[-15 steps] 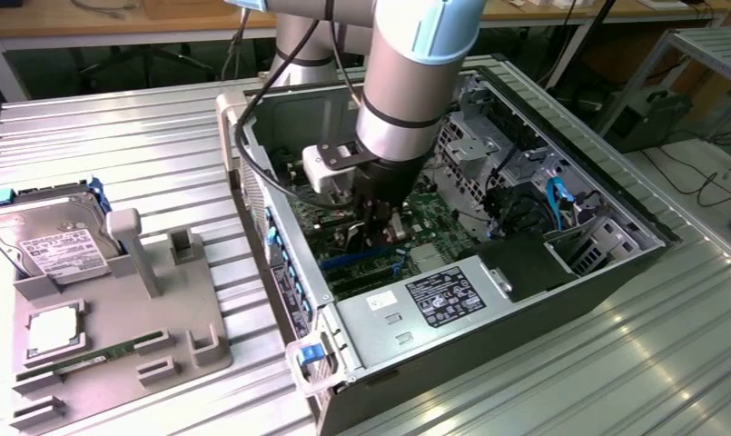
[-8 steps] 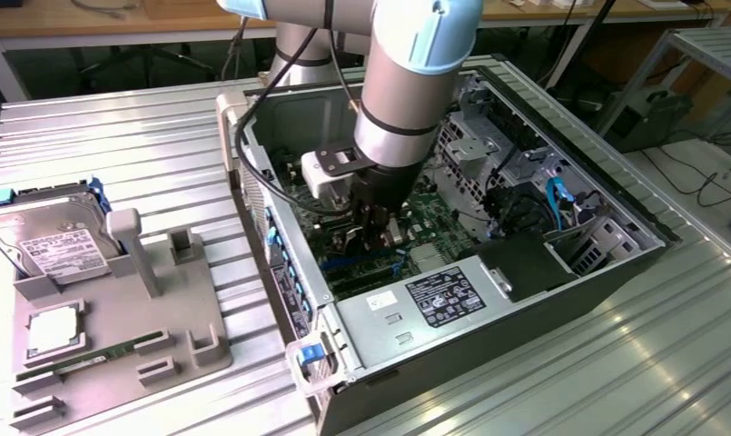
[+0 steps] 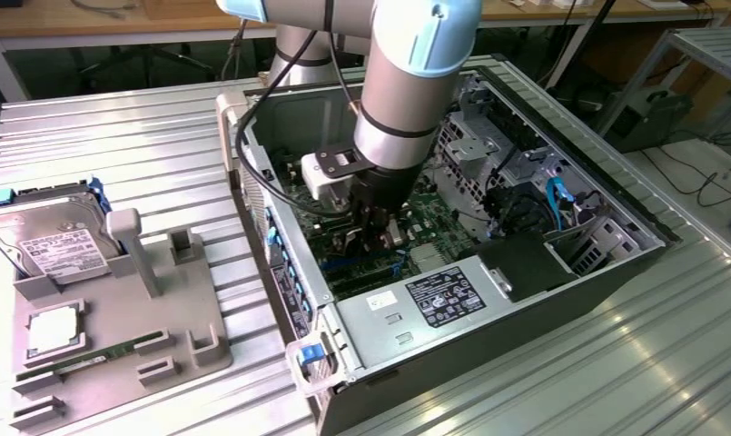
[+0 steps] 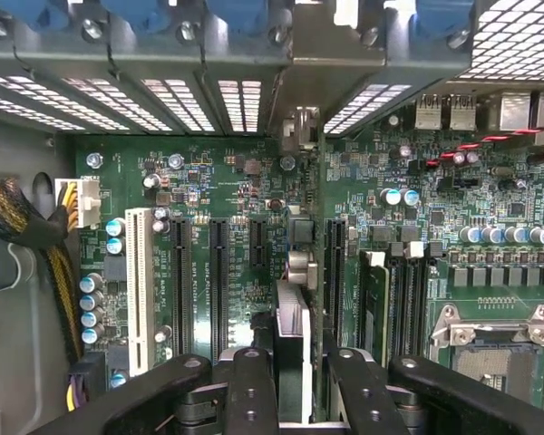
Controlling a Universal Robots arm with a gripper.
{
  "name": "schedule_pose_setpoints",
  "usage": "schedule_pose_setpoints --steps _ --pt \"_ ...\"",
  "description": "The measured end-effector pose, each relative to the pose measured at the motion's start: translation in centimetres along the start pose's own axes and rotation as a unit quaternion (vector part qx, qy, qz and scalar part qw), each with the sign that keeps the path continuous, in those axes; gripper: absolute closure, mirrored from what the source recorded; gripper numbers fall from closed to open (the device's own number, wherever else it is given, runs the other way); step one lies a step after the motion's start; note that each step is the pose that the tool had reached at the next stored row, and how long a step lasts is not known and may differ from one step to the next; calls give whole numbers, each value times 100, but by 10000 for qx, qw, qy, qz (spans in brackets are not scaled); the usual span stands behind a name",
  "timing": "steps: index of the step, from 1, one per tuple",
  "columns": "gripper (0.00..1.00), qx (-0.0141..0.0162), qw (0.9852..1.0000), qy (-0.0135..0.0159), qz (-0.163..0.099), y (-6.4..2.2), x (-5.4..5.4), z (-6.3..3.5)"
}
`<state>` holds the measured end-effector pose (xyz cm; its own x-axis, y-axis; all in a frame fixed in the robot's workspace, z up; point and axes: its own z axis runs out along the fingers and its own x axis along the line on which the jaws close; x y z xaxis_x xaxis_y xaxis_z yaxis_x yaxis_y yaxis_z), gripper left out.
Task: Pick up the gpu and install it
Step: 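Insert the gpu into the slot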
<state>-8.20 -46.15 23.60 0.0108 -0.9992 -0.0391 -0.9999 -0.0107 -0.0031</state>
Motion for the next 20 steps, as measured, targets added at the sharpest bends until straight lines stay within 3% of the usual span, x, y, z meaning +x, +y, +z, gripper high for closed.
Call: schedule_pose_setpoints --steps 13,20 --pt "73 -11 10000 7 0 3 6 115" --pt "73 -8 10000 2 0 3 5 119"
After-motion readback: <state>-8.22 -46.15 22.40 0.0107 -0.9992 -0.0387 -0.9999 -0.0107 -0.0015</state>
